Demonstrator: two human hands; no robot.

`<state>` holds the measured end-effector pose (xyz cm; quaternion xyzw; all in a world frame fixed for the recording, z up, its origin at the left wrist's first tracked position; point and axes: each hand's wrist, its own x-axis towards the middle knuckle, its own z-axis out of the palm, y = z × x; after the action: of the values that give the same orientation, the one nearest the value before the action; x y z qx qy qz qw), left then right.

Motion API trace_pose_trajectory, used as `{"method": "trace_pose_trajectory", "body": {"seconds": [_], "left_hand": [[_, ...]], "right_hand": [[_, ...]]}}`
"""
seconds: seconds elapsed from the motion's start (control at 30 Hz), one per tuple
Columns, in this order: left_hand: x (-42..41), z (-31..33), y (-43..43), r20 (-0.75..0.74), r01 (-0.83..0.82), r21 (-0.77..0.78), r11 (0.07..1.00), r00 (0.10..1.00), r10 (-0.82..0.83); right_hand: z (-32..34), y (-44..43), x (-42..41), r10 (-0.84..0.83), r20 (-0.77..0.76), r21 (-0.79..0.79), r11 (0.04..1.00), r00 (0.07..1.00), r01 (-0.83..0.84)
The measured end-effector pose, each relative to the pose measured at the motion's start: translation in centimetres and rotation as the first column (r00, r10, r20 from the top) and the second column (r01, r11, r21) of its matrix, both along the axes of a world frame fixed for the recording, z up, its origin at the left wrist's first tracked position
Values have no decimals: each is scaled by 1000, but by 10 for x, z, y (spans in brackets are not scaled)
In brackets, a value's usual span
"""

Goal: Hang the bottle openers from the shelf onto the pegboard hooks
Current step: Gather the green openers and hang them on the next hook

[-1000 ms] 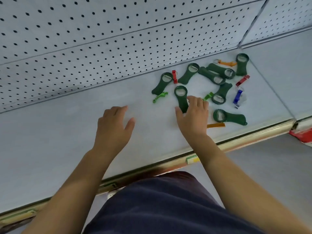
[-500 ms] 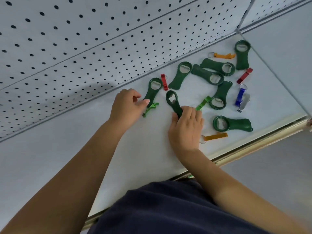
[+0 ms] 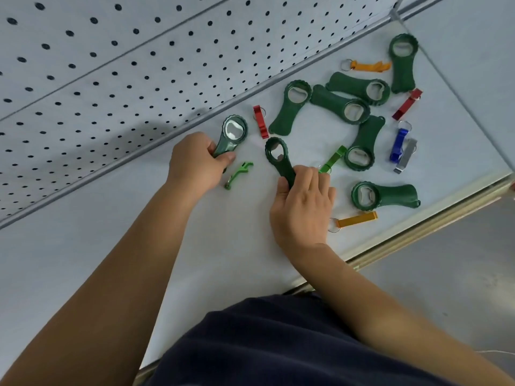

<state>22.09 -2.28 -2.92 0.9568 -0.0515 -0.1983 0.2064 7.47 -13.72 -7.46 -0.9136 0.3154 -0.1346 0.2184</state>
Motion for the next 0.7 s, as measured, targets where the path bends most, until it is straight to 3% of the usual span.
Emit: {"method": "trace_pose_trajectory", "body": {"seconds": [0.2, 0.3, 0.4, 0.5, 0.7], "left_hand": [[-37, 24, 36, -35, -197, -221, 955, 980, 194], [-56, 52, 55, -81, -263, -310, 914, 965, 250], [-76, 80, 78, -106, -269, -363, 892, 963, 248], [-94, 103, 97, -129, -268, -409, 872, 963, 235], [-140, 137, 147, -115, -327, -583, 744, 939, 323]], "right_hand": [[3, -2, -2, 10, 17, 65, 998, 1000, -12], [12, -5, -6, 1, 42, 195, 981, 999, -9], [35, -1, -9, -72, 81, 476, 879, 994, 25], [70, 16, -15, -55, 162, 644, 762, 985, -64], [137, 68, -36, 106, 364, 701, 623, 925, -347]]}}
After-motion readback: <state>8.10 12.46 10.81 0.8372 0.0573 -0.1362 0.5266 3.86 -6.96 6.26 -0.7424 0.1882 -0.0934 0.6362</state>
